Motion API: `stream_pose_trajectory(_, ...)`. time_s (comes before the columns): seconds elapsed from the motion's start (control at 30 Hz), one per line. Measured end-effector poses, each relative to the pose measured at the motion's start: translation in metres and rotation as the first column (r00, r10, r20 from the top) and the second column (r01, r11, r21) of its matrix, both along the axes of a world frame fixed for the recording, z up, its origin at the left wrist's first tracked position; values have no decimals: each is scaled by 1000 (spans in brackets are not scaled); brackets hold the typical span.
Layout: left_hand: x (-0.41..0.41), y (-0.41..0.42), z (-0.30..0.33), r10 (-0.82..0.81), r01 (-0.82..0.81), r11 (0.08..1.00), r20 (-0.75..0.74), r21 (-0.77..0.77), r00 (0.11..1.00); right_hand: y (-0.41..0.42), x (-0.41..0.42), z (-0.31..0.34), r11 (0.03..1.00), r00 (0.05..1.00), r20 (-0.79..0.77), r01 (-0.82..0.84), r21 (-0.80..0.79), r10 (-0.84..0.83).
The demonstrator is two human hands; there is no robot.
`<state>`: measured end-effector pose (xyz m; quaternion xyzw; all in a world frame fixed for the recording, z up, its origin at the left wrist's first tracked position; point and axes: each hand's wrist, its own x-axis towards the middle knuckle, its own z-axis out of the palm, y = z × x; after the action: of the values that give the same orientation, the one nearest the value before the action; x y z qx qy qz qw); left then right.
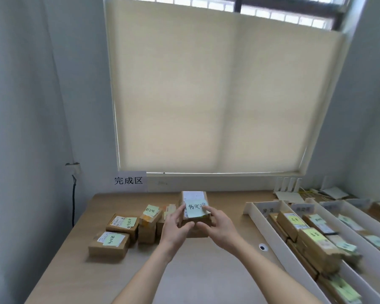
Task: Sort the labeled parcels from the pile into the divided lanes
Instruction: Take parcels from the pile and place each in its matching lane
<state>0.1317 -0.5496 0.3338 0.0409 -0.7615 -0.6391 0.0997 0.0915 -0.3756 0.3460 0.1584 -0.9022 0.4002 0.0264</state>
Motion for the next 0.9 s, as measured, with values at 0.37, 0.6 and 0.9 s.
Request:
stream_pose_trajectory(0.37,39,140,67,-54,45,998,-196,-52,979,134,82,75,965,950,-179,244,-92,-257)
stream_pose_trajectory(0.6,58,280,87,-269,274,962,-254,-17,929,273,131,104,928,909,-190,370,-37,-370)
stream_pose_trajectory(0.9,104,491,86,-483,474,875,-259,-99,836,483,221,107,877,872,-122,480,29,-474)
